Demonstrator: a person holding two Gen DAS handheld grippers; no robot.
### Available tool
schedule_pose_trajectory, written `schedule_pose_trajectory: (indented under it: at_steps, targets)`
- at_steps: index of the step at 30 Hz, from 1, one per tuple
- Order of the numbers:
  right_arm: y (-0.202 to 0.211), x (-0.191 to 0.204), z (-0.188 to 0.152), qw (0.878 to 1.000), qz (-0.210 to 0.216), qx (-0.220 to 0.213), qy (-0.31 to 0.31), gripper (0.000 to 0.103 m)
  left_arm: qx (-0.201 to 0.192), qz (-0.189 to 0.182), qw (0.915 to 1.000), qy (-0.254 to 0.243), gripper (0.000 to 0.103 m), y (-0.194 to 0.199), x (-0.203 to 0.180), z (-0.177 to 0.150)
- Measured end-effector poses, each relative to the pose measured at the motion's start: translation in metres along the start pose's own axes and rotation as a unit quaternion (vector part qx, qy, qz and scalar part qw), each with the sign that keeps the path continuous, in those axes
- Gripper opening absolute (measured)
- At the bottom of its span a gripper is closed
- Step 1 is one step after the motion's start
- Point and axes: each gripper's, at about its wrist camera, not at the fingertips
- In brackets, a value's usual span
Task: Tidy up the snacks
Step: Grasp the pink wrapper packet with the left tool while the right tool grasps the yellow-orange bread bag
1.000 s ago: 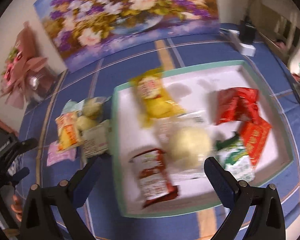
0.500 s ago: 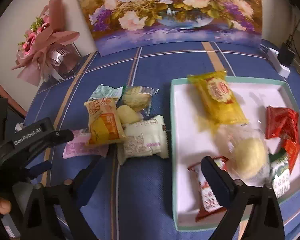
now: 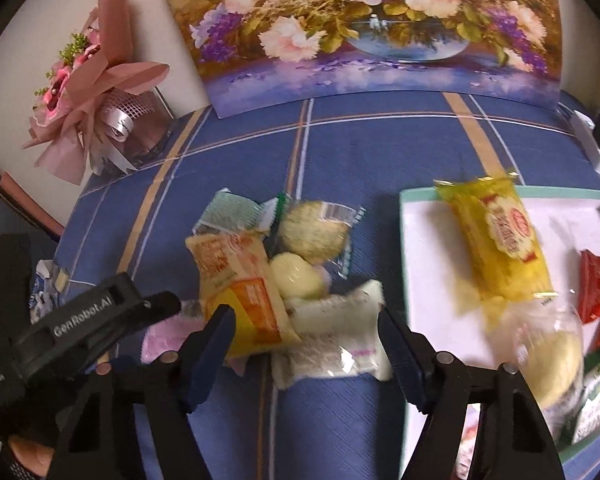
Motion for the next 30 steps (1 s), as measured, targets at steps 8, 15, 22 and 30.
schedule_pose_trajectory:
  at_steps: [8,15,22,30]
  targets:
    - [-0.015,0.019,0.009,1.000,0.015,0.000,0.022,0.075,0.003,-0.006,0.9998,0.019,0.102,-0.003,0.010,0.020]
    - [-0.031,0.030,0.009,0.999,0.020,0.015,0.032,0.068,0.012,-0.006,0.9995,0.027,0.102,-0.007,0.020,0.030]
    - [-0.033,0.028,0.005,0.999,0.013,0.024,0.030,0.054,0.027,-0.005,0.9994,0.022,0.102,-0.014,0.012,0.019]
    - [-0.033,0.021,0.001,0.999,0.014,0.031,0.027,0.053,0.048,-0.011,0.9988,0.002,0.100,-0.023,-0.001,0.003]
Point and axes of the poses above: each gripper's, at about its wrist camera, not at the fingertips, and y roughly against the way its jaws point, x to its left, z to its top, and after that the axes turned 11 degrees about y, right-handed
